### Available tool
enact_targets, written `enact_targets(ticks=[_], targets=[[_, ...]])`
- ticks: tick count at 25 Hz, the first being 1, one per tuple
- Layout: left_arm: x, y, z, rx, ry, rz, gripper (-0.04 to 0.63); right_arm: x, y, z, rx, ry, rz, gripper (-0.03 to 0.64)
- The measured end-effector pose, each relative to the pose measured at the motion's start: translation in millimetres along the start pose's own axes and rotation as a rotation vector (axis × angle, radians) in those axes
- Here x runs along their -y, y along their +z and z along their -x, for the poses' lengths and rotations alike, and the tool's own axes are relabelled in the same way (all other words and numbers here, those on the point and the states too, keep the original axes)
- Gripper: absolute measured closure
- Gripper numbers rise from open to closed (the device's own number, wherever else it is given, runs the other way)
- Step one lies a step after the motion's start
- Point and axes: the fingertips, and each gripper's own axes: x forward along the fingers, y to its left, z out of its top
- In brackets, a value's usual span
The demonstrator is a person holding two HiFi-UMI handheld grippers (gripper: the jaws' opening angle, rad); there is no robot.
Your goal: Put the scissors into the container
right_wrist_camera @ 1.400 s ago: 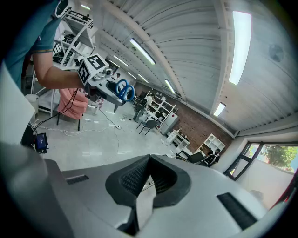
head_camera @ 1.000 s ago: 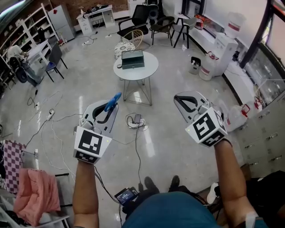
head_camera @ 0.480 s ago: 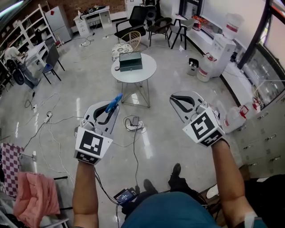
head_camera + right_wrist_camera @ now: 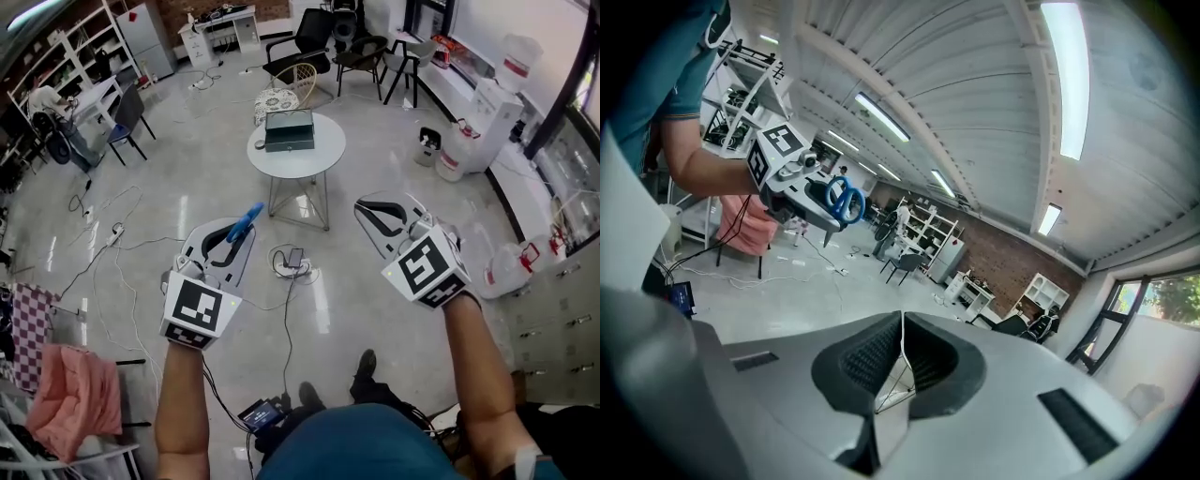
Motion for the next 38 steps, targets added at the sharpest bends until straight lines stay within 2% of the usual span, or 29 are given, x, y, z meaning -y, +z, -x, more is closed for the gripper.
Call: enact_targets(ticks=[15, 20, 26, 32, 38], targets=[[11, 53, -119, -0.107, 0.101, 0.024, 0.543, 119, -76, -17, 0.091, 0.108, 0.011, 0.578], [17, 75, -156, -0.12, 0.114, 0.021, 0.543, 157, -102, -13, 0.103, 0.114, 0.006, 0.578], [17, 87, -209, -0.114, 0.087, 0.001, 0.543, 192, -139, -18, 0.089, 0.098, -0.021, 0.578], [2, 88, -258, -0.074, 0.04, -0.007, 0.543, 218, -165, -34, 0.041, 0.061, -0.04, 0.578], [-38, 70, -290, -0.032, -0.019, -0.015, 0.543, 237, -158, -72, -0.008, 0.011, -0.054, 0.578]])
